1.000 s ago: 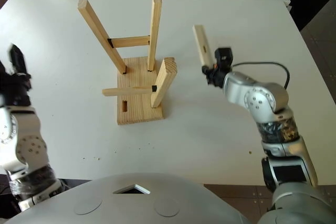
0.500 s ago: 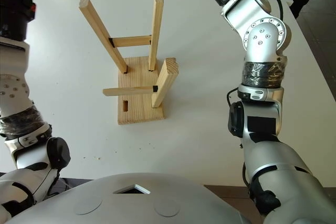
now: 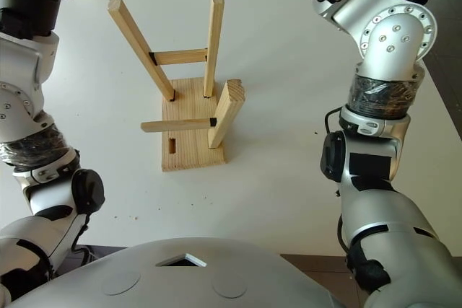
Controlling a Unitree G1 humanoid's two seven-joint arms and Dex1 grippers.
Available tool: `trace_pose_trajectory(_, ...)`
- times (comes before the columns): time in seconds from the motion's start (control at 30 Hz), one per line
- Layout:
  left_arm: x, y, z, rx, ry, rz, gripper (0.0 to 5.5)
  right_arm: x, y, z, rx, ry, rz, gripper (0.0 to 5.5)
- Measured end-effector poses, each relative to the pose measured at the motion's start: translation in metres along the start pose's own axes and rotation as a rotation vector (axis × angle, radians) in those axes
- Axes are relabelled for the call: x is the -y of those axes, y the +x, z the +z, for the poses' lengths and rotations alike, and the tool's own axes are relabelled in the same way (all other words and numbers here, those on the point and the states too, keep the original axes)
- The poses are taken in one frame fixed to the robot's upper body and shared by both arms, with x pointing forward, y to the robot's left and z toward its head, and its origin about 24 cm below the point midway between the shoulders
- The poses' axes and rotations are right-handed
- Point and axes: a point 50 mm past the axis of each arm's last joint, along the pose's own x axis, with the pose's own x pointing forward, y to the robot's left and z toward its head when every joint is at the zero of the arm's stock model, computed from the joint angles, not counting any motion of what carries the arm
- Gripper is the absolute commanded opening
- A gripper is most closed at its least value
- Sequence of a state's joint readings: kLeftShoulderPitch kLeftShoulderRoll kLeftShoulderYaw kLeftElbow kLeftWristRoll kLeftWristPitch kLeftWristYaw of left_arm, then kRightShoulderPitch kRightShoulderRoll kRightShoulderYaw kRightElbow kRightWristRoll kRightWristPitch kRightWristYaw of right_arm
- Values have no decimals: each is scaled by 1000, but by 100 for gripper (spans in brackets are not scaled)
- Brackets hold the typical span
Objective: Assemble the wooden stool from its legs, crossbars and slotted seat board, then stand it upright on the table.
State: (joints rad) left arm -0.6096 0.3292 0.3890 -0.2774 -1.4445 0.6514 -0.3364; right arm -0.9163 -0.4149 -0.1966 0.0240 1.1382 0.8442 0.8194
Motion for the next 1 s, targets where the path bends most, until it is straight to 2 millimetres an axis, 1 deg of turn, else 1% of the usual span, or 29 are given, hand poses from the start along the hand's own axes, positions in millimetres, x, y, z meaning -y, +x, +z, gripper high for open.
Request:
trace_pose_trajectory(0.07, 10, 0, 1, -41, 1, -68, 421, -1, -1, -3, -26, 15, 20, 206)
trace_pose_trajectory(0.13, 14, 0, -1, -96, 12, -107, 421, -2, -1, -6, -48, 37, 46, 206)
trace_pose_trajectory(0.3, 15, -1, -9, -188, 15, -167, 421, -2, -4, -23, -112, 104, 97, 206)
trace_pose_trajectory(0.4, 10, -1, -17, -242, -2, -169, 421, -3, -4, -31, -178, 113, 137, 206)
trace_pose_trajectory(0.5, 11, 1, -19, -278, -10, -205, 421, -1, -8, -46, -251, 124, 146, 206)
trace_pose_trajectory(0.57, 13, 4, -19, -291, -11, -234, 421, -1, -10, -49, -275, 127, 158, 206)
trace_pose_trajectory(0.73, 20, 11, -16, -303, -8, -295, 421, -3, -12, -53, -297, 133, 187, 206)
trace_pose_trajectory(1.0, 23, 8, -7, -303, 18, -318, 421, -2, -16, -47, -277, 123, 179, 206)
